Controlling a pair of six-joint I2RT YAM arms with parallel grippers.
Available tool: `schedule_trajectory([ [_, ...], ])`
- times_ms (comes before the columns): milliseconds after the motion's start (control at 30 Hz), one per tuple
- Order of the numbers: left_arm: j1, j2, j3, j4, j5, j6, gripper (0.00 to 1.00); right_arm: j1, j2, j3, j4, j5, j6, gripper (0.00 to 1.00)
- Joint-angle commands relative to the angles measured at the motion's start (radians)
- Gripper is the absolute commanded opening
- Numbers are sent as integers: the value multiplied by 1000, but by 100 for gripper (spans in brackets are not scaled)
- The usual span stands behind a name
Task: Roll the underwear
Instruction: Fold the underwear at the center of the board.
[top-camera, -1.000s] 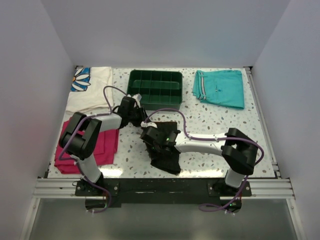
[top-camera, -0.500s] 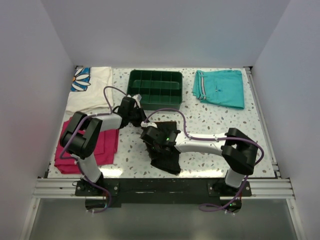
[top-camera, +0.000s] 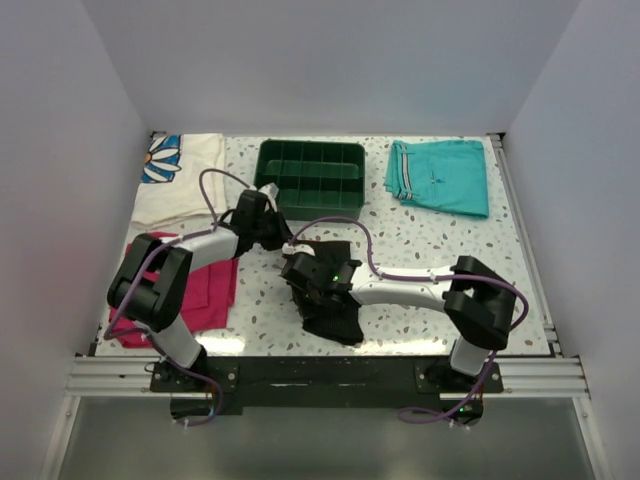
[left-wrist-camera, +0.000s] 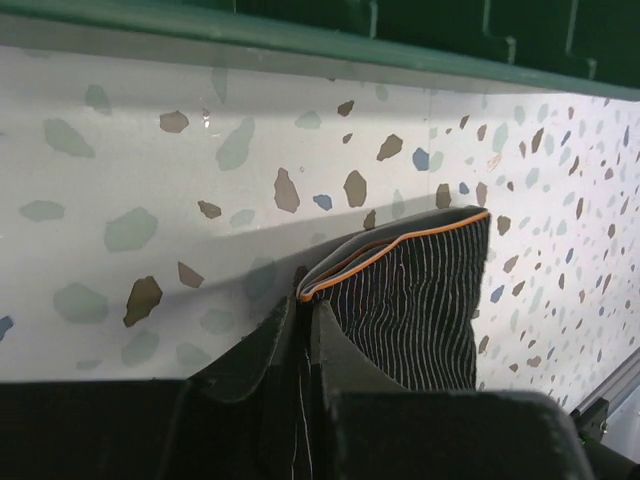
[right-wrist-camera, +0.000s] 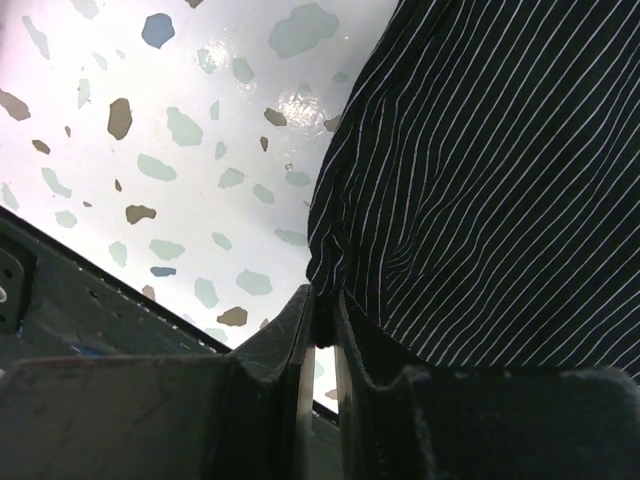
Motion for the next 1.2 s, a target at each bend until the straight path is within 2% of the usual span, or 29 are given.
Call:
schedule_trajectory([
  [0,3,-112,21,-71,-82,-13,0,-15,-45,13,29,-36,-3,12],
  [233,2,-90,55,-130,-98,-10,0,-60,-104,-25,92,-98,39,11],
  [433,-6,-61,104,-150,-94,-13,0,-141,-177,-145,205,-176,114,10],
  [533,-21,-58,130,-158,-101,-12,0,-160,-193,-182,201,-185,129,10],
  [833,-104,9,233,-198,-138,-35,0,-167,-253,-321,242,-162,220,8],
  [1167,-171,88,322,-213,-160,-61,0,-169,-324,-416,195,-86,282,6],
])
